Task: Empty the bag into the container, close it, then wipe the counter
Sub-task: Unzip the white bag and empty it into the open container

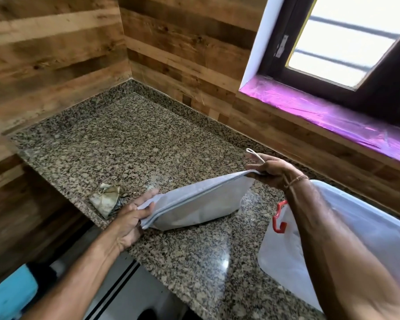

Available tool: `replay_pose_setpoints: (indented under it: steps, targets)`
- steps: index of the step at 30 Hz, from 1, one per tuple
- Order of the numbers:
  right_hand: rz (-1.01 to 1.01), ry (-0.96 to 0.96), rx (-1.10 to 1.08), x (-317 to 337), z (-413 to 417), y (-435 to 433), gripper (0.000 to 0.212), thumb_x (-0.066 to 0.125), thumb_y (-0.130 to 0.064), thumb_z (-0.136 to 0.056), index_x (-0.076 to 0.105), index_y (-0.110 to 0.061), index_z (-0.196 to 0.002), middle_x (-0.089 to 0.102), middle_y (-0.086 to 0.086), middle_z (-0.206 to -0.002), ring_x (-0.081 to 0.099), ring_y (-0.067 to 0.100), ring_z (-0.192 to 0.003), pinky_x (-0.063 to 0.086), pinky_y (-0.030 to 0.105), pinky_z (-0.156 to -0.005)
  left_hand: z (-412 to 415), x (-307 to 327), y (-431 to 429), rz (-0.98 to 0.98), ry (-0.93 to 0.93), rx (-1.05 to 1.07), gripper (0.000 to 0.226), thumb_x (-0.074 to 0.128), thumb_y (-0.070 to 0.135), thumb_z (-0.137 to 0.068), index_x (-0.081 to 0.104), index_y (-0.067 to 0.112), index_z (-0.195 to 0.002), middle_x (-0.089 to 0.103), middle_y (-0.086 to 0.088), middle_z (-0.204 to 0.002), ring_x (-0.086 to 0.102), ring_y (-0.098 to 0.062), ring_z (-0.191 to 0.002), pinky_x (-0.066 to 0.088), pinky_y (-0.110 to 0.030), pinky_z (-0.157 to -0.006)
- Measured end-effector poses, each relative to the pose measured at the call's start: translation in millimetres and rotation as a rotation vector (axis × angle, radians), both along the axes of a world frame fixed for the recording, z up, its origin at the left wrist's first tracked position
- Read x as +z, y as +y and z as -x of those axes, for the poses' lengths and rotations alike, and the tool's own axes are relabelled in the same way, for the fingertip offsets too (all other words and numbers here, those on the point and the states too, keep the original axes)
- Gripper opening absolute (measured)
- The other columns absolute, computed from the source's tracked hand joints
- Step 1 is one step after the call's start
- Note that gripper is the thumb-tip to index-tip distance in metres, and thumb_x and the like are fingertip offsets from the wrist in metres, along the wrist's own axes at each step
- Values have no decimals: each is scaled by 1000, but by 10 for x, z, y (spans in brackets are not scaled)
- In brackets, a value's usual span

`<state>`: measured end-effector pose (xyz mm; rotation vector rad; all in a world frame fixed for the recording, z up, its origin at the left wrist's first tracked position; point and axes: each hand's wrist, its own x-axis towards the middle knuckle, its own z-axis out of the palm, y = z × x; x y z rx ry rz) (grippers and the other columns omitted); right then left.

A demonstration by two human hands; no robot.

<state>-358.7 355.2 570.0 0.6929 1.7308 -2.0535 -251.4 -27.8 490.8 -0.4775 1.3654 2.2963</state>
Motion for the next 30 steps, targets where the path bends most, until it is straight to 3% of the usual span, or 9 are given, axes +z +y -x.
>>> replay_pose_setpoints:
  steps: [2, 5, 9, 13, 17, 20, 23, 27, 30]
  targets:
    - [-2, -29, -15, 13, -21, 21, 62, 30, 25, -95, 61, -9, -137, 59, 25, -109, 65, 29, -88, 65, 33, -56, -45, -95, -28, -1, 52, -1, 84, 97, 24, -58, 64, 13, -134, 63, -2, -141, 60, -23, -127, 60, -24, -83]
    - [-18, -69, -111, -23, 6, 60, 67, 22, 25, -93, 68, -14, -123, 49, 25, -128, 64, 30, -88, 63, 35, -50, -59, -154, -44, 7, 93, -43, 105, 105, 35, -37, 65, 15, -133, 64, 0, -139, 58, -21, -129, 55, -29, -94]
    - [-17, -117, -270, -130, 44, -23, 78, 18, 23, -91, 61, -21, -138, 47, 14, -100, 57, 21, -69, 58, 30, -40, -40, -135, -21, 58, 128, -3, 66, 83, 12, -74, 61, 7, -136, 67, -3, -135, 68, -11, -113, 58, -19, -83]
    - [-58, -198, -318, -205, 25, -164, 76, 17, 18, -93, 60, -36, -124, 45, 6, -92, 41, 13, -62, 43, 14, -34, -50, -119, 29, 98, 98, 27, 41, 53, -10, -94, 63, 4, -130, 70, -1, -129, 70, -9, -107, 59, -17, -75]
    - [-266, -158, -52, -134, 52, -99, 54, 31, 7, -95, 63, -20, -129, 48, 6, -65, 54, 15, -43, 38, 16, -40, 24, -14, -21, 95, -12, 3, 28, 52, 6, -100, 68, 9, -123, 71, 0, -124, 63, -20, -111, 62, -24, -68]
    - [-594, -74, 165, -37, 116, -44, 25, 60, -12, -98, 67, -4, -121, 61, 9, -79, 61, 19, -50, 50, 23, -41, 92, 56, -57, 103, -107, -52, 28, 49, 19, -103, 67, 12, -124, 66, -8, -126, 62, -29, -111, 64, -33, -70]
    - [-877, -115, 356, -18, 212, -38, 37, 71, -41, -93, 71, -4, -99, 63, 12, -80, 58, 21, -54, 54, 29, -50, 147, 131, -52, 153, -159, -95, 35, 51, 22, -103, 54, 7, -134, 64, -18, -120, 65, -34, -98, 64, -40, -56]
    - [-852, -368, 623, 137, 191, -161, 74, 48, -75, -92, 66, -4, -80, 69, 12, -57, 56, 15, -35, 44, 16, -39, 197, 229, -59, 174, -264, -241, 49, 44, 46, -102, 58, 3, -121, 73, -26, -84, 72, -35, -75, 64, -44, -58]
    - [-844, -506, 769, 242, 212, -259, 78, 43, -78, -92, 70, -5, -85, 73, 9, -61, 65, 13, -40, 47, 17, -36, 260, 209, -42, 135, -316, -236, 55, 40, 51, -102, 60, 2, -121, 70, -26, -81, 73, -36, -68, 62, -44, -53]
